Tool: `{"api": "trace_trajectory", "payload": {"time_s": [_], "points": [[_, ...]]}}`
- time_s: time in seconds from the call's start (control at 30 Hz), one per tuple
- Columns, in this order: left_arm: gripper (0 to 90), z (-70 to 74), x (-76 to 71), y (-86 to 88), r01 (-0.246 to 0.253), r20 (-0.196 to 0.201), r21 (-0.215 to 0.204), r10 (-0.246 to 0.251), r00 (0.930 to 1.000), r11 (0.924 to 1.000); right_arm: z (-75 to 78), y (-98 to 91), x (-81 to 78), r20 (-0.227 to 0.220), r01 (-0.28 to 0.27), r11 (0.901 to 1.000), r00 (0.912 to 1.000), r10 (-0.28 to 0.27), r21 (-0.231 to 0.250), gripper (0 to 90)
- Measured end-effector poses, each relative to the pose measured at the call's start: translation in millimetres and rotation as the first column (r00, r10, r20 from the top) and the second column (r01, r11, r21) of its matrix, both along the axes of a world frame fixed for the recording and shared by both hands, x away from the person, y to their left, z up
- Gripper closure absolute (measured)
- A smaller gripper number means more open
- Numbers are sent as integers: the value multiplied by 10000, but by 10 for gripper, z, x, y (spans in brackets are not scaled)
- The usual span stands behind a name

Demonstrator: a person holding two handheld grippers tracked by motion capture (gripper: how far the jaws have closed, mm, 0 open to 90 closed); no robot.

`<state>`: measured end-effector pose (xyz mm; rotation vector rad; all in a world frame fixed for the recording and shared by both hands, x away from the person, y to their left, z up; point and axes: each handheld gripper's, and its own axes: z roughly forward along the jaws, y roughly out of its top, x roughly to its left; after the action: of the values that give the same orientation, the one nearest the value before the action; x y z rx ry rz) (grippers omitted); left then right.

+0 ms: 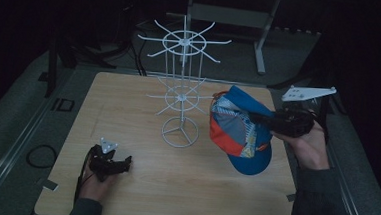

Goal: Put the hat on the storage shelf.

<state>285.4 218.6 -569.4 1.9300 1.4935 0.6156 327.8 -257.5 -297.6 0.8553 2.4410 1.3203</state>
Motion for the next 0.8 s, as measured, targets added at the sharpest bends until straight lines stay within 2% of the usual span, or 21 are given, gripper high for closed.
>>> {"api": "trace_trajectory", "payload": {"time_s": [0.8], "points": [[146, 0, 0, 0, -1, 1, -4, 1, 10000, 10000, 93, 28, -6, 525, -253, 9947, 9984, 202, 998, 881]]}}
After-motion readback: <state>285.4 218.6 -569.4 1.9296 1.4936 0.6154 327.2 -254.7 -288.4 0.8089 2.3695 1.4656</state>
